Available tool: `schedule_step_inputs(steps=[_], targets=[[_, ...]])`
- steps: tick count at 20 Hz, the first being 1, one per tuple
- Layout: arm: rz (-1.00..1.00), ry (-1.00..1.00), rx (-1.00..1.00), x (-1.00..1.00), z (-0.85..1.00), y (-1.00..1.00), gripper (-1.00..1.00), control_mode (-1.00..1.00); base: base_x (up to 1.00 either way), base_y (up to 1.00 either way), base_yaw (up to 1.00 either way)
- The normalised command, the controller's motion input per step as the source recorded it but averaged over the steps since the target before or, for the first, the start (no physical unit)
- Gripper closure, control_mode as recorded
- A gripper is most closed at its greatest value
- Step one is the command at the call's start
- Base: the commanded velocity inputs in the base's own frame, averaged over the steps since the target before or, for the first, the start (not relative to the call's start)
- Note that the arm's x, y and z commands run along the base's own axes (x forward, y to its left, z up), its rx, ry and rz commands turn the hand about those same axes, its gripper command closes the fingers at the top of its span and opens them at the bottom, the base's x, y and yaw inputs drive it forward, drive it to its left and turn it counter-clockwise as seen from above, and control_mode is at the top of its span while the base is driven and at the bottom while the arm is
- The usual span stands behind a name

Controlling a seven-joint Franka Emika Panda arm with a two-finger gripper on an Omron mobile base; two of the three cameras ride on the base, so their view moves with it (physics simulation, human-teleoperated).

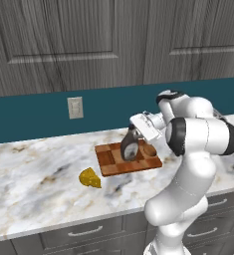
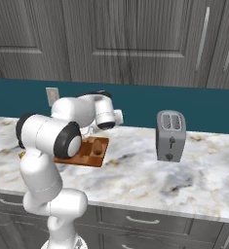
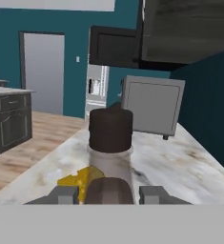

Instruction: Retrieve the reheated potato from the microwave, then place the potato, cheese, and condiment on the cutting board.

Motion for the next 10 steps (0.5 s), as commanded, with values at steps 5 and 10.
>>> schedule_step_inputs(steps=[5,10], targets=[[0.00,0.00,0.00,0.26,-0.07,-0.13,1.00,-1.00,0.00,0.00,0.00],[0.00,0.00,0.00,0.14,-0.07,-0.05,1.00,-1.00,0.00,0.00,0.00]])
